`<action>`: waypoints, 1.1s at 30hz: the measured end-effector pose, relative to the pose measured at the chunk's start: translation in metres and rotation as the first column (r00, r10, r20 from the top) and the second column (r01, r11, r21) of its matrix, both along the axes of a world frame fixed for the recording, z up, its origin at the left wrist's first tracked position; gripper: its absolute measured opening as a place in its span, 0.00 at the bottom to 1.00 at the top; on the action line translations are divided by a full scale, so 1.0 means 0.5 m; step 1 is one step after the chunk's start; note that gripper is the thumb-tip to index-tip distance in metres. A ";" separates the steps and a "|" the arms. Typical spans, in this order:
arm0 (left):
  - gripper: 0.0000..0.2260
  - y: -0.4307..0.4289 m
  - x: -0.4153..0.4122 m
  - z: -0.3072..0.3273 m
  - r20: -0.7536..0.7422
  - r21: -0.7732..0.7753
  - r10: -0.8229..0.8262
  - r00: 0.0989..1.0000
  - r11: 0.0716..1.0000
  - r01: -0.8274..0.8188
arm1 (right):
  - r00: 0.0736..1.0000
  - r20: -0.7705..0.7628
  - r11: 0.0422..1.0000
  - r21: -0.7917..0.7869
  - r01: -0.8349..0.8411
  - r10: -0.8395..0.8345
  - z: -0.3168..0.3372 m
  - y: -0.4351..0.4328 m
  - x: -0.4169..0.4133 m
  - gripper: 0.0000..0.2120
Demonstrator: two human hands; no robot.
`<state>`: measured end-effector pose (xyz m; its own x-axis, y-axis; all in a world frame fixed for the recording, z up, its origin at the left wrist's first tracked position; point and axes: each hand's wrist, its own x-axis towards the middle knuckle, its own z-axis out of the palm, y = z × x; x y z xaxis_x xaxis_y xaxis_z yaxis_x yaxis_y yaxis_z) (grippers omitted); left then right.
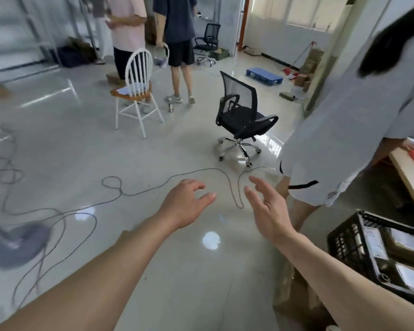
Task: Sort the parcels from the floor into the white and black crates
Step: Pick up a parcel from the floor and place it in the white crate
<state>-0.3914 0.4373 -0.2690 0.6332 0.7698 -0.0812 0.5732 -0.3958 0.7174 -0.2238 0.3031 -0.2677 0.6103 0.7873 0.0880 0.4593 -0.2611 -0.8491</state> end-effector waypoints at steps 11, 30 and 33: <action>0.24 0.179 -0.537 -0.035 -0.037 -0.015 0.426 0.904 0.904 -0.427 | 0.939 -0.032 0.939 -0.031 -0.343 0.342 -0.050 0.327 -0.405 0.20; 0.25 0.395 -0.762 -0.168 -0.170 -0.134 0.776 0.608 0.593 -0.794 | 0.760 -0.121 0.749 -0.133 -0.650 0.638 -0.191 0.755 -0.546 0.23; 0.24 0.431 -0.760 -0.185 -0.207 -0.129 0.806 0.554 0.539 -0.832 | 0.734 -0.156 0.720 -0.145 -0.679 0.661 -0.213 0.817 -0.539 0.24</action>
